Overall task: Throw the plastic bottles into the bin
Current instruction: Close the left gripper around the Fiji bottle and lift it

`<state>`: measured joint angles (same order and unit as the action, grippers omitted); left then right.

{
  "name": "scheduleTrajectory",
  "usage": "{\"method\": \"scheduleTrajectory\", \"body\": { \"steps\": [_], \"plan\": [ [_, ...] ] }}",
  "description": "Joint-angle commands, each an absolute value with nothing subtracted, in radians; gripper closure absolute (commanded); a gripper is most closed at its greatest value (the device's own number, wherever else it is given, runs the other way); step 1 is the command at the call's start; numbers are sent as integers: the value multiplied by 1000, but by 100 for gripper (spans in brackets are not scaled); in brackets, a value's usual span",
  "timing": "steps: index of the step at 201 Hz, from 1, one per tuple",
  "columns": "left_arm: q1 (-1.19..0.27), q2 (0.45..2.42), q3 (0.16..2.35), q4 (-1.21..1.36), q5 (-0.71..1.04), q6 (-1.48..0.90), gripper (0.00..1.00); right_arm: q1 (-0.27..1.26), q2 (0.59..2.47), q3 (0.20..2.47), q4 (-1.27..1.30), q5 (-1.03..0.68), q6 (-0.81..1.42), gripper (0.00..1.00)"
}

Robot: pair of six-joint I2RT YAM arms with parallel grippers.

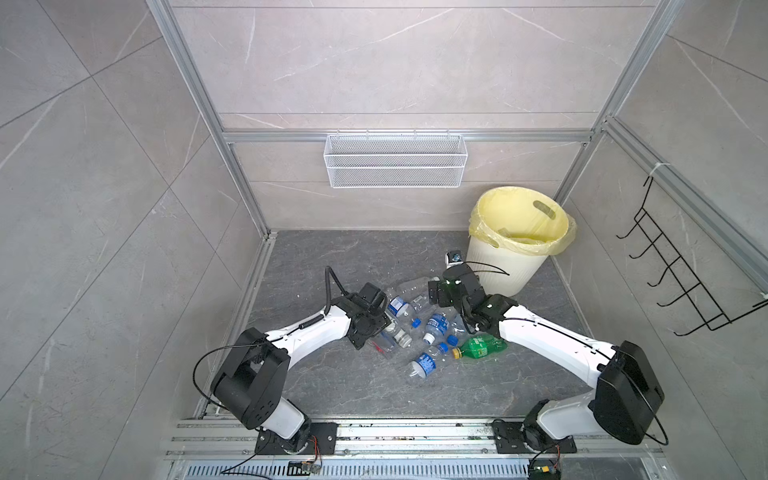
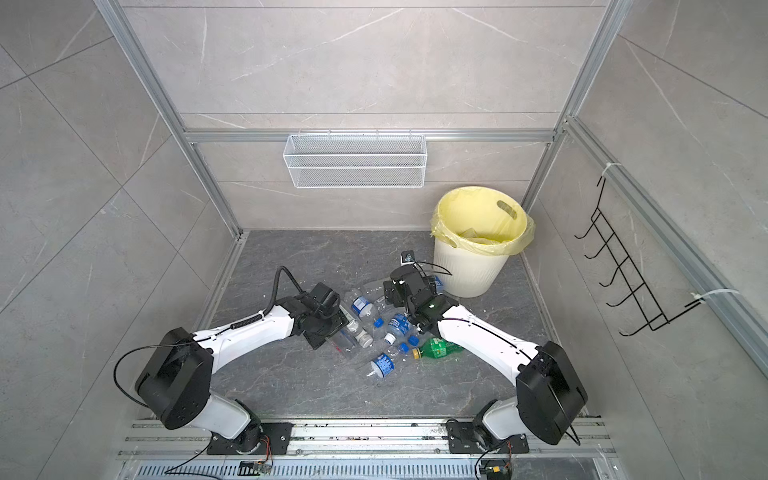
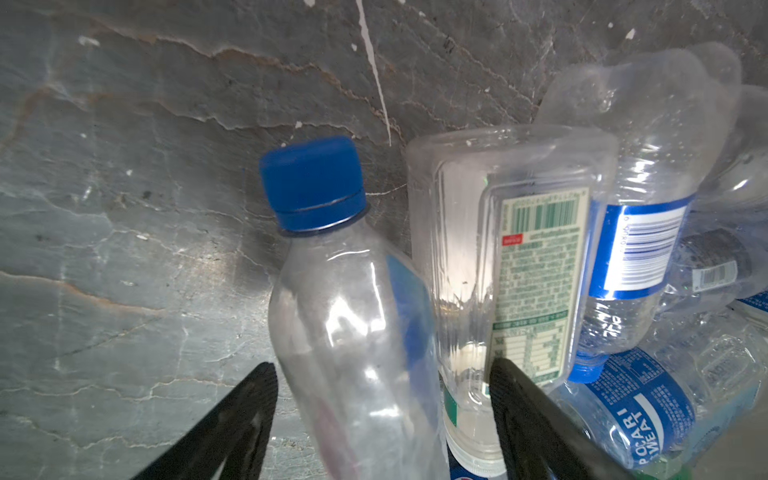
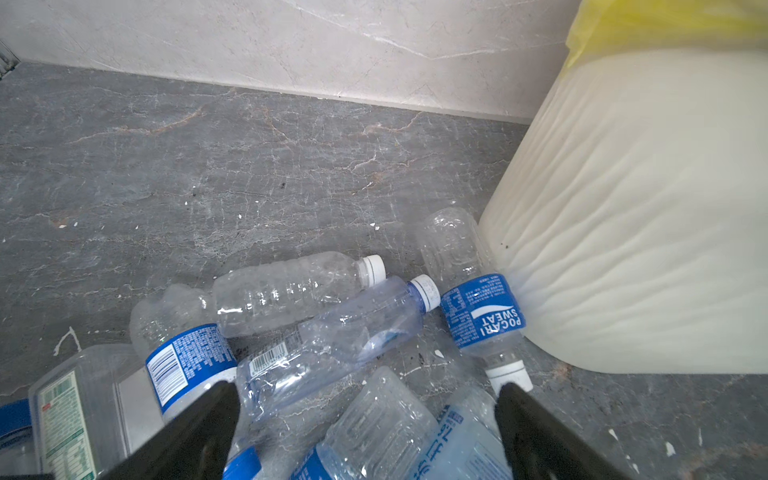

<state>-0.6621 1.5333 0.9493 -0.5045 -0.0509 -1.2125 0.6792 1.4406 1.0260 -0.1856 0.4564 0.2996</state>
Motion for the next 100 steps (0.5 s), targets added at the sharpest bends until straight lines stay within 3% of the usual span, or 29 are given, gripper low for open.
{"method": "scheduleTrajectory", "body": {
  "steps": [1, 100],
  "plan": [
    [-663, 1520, 936, -509, -51, -1135, 19, 676, 1451, 1027, -195, 466, 313, 0],
    [-664, 1511, 886, -485, -49, -1106, 34, 675, 1456, 1028, -195, 451, 318, 0]
  ]
}}
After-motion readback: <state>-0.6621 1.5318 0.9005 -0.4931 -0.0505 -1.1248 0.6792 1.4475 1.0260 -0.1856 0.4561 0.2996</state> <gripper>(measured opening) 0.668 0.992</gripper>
